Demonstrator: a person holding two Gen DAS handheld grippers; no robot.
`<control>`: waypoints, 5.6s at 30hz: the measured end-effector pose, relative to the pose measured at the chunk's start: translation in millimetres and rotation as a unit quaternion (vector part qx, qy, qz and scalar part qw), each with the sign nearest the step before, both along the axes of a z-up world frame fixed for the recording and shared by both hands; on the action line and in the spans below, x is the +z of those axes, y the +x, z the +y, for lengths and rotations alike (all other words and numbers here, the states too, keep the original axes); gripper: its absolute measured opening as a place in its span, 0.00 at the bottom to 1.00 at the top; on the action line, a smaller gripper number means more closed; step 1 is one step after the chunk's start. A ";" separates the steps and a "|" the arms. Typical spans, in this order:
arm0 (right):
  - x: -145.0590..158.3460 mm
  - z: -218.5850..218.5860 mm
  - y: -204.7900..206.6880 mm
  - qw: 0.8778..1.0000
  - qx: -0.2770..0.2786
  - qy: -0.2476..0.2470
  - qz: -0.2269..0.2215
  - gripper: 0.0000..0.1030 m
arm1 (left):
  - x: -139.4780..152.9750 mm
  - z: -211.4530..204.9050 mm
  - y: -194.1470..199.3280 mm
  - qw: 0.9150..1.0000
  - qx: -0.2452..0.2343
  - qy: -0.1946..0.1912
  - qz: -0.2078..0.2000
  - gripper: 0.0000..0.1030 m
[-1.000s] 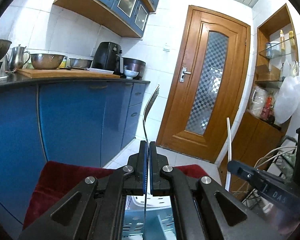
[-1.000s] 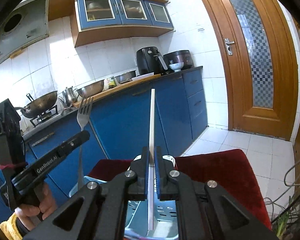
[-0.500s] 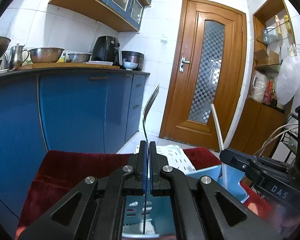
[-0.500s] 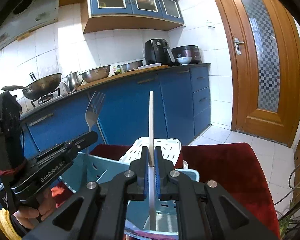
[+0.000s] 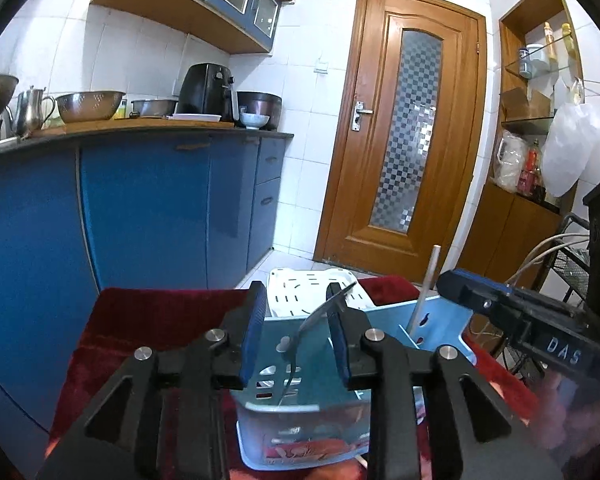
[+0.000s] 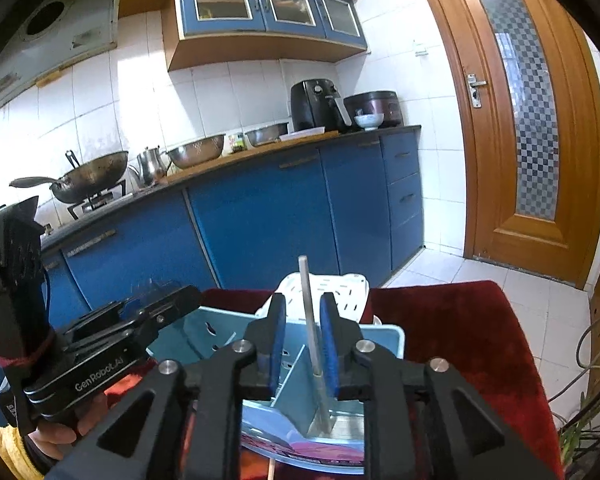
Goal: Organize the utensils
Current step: 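Withdraw both open tools from the Box back over the utensils, then grasp a metal knife with the left gripper while the right grasps a white plastic stick, then lift the metal knife into the Box with the left tool while the right inserts the white stick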
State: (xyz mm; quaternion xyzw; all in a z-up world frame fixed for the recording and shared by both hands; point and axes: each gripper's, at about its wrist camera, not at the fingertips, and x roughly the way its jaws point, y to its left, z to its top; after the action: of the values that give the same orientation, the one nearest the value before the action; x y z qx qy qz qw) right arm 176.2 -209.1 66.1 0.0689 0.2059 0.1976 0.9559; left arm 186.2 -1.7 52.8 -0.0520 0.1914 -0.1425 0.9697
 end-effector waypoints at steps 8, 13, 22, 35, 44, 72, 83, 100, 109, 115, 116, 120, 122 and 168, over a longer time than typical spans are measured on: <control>18.1 -14.1 -24.7 1.000 -0.009 0.019 0.013 0.19 | 17.9 8.8 -25.9 1.000 -0.003 0.008 0.011 0.31; 17.9 -21.2 -42.8 0.999 -0.007 0.025 0.038 0.19 | 27.8 11.3 -51.2 1.000 -0.013 0.016 0.015 0.31; 1.6 -22.1 -78.7 0.996 -0.002 -0.017 0.089 0.19 | 25.7 6.2 -97.0 0.997 -0.030 0.057 0.047 0.32; -45.8 -26.0 -114.4 0.977 0.005 -0.068 0.203 0.19 | -15.3 7.2 -127.8 0.986 -0.040 0.080 0.143 0.32; -76.4 -31.5 -124.4 0.957 0.003 -0.099 0.274 0.19 | -50.5 0.7 -126.1 0.967 -0.064 0.086 0.231 0.32; -114.9 -34.9 -99.8 0.918 0.015 -0.131 0.373 0.21 | -106.6 -4.9 -77.7 0.935 -0.057 0.067 0.343 0.27; -111.3 -40.8 -101.0 0.926 0.015 -0.106 0.363 0.07 | -99.4 4.5 -91.0 0.942 -0.069 0.031 0.328 0.19; -44.2 -43.3 -128.6 0.974 -0.009 -0.032 0.226 0.06 | -24.2 21.0 -132.4 0.979 -0.078 -0.019 0.186 0.19; -6.4 -42.9 -119.6 0.988 -0.026 -0.020 0.150 0.06 | 12.8 18.3 -130.0 0.990 -0.068 -0.022 0.124 0.19; 9.6 -46.9 -103.9 0.991 -0.035 -0.008 0.128 0.06 | 39.8 11.6 -111.6 0.992 -0.070 -0.013 0.102 0.19; 12.6 -47.3 -100.4 0.992 -0.037 -0.007 0.124 0.06 | 45.5 10.4 -107.6 0.993 -0.069 -0.010 0.096 0.19; 20.1 -48.5 -89.4 0.993 -0.041 -0.002 0.113 0.06 | 64.6 5.4 -91.7 0.995 -0.062 -0.009 0.078 0.19; 24.4 -47.9 -83.1 0.993 -0.044 -0.002 0.106 0.06 | 73.4 4.5 -82.8 0.996 -0.057 -0.012 0.072 0.19; -0.7 16.3 31.3 0.994 -0.012 -0.057 0.089 0.29 | 32.6 -7.5 17.7 0.999 -0.020 0.019 0.039 0.30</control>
State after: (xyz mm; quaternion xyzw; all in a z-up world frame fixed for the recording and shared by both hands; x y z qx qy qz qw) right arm 207.4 -192.8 65.4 0.0337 0.2999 0.1669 0.9386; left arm 204.0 -9.2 85.4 -0.0348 0.2331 -0.1558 0.9593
